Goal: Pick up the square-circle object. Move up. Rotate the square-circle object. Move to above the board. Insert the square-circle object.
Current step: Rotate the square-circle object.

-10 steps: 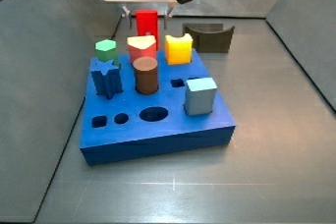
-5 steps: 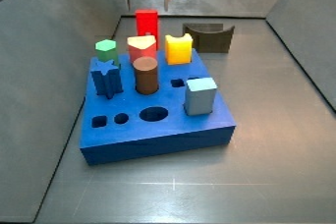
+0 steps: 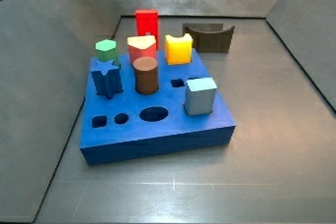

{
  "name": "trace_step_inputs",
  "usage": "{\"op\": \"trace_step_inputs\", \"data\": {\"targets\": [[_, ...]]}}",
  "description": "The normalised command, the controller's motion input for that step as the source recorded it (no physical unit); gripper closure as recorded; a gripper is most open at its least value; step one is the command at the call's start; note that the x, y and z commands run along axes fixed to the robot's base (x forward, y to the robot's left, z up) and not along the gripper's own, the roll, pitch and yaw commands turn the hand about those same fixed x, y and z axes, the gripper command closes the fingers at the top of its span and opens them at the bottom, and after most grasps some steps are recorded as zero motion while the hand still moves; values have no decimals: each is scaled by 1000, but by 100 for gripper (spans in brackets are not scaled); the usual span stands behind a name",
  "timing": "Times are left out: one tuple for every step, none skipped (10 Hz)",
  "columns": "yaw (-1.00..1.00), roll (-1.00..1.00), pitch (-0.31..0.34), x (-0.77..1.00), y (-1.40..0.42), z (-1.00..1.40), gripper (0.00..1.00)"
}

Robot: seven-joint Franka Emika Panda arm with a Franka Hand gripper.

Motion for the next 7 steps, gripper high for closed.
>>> {"op": "trace_step_inputs", "data": {"targets": [[1000, -2, 4, 13, -5, -16, 0], [1000, -2, 4, 13, -5, -16, 0], [1000, -2, 5, 13, -5, -16, 0], [1000, -2, 5, 13, -5, -16, 0], [1000, -2, 5, 13, -5, -16, 0], [1000, -2, 5, 13, -5, -16, 0], [1000, -2, 5, 13, -5, -16, 0]]}}
